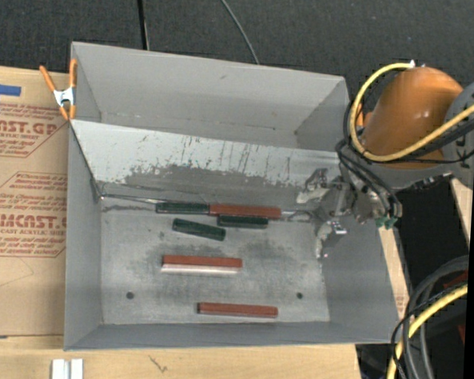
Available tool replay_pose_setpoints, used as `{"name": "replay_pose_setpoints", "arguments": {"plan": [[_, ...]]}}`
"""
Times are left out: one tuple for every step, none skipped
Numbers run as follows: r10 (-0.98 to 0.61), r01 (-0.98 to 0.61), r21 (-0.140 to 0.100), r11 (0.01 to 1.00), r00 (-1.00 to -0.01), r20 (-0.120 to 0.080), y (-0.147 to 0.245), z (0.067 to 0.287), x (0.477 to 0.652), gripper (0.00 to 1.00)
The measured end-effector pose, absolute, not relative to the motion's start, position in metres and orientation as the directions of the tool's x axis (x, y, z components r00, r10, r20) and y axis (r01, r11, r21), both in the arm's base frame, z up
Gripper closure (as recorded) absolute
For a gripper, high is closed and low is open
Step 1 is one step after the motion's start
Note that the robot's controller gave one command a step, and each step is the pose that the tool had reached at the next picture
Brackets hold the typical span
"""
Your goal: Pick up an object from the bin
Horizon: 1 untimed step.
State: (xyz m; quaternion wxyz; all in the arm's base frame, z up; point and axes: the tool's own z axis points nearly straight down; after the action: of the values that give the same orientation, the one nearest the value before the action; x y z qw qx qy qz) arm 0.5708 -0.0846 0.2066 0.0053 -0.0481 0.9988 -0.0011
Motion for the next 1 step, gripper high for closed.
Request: {"name": "replay_pose_setpoints", "arguments": {"plan": [[-0.173, -0.173, -0.001, 0.985, -0.985, -0.003, -0.0219, 0.1513, 0.5725, 0.0]]}}
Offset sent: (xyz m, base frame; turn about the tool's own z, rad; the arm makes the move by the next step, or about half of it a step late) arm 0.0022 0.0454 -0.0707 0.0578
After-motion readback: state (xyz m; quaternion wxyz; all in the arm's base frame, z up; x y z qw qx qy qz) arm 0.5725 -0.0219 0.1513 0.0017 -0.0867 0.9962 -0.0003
